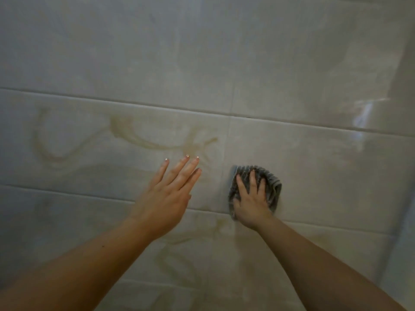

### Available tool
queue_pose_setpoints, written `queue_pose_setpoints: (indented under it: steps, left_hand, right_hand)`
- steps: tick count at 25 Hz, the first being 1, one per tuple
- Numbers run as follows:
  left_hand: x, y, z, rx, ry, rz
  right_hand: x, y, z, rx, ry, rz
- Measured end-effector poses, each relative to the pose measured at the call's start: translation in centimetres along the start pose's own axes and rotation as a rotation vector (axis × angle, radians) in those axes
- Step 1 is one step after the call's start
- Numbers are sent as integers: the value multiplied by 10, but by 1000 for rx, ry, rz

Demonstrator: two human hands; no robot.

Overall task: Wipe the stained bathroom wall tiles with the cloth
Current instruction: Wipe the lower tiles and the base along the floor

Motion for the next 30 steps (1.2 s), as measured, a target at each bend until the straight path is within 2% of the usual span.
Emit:
queue_pose_setpoints:
  steps: [3, 5, 8, 11, 15, 18, 20, 23, 28, 30]
  left_hand:
    - [-42, 26, -26, -50, -32, -49]
    - [-66, 44, -32, -88, -30, -67]
    - [-102, 62, -28, -106, -10, -67]
    - [-116, 68, -5, -77, 16, -80]
    - [-133, 69, 51, 29, 71, -25]
    - [-178, 43, 87, 135, 37, -32]
    - [-204, 18, 96, 178, 40, -99]
    - [-235, -12, 97, 258, 60, -64]
    - [-273, -15, 94, 243, 96, 12]
    - [-295, -7, 92, 219, 104, 16]
  right_hand:
    - [-36, -5, -9, -171, -6, 59]
    - [-50, -8, -14, -220, 39, 96]
    - [-72, -16, -22, -222, 125, 48]
    - [-93, -25, -12, -23, 247, -85]
    - [-100, -44, 18, 523, 363, -370]
    - [-103, -94, 11, 836, 331, -450]
    - [-119, -119, -7, 970, 244, -436]
    - [-163, -129, -15, 1006, 187, -478]
    - [-185, -107, 40, 888, 266, -583]
    - [-183, -115, 33, 924, 290, -500]
Point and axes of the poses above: each hand's wrist, its own y-axis away from the middle knuckle, its own z-axis out of the palm, x = y × z, the point moved 2 cm from there along -y, towards the middle knuckle, and after that the axes turned 14 degrees about x, right-handed, at the moved point
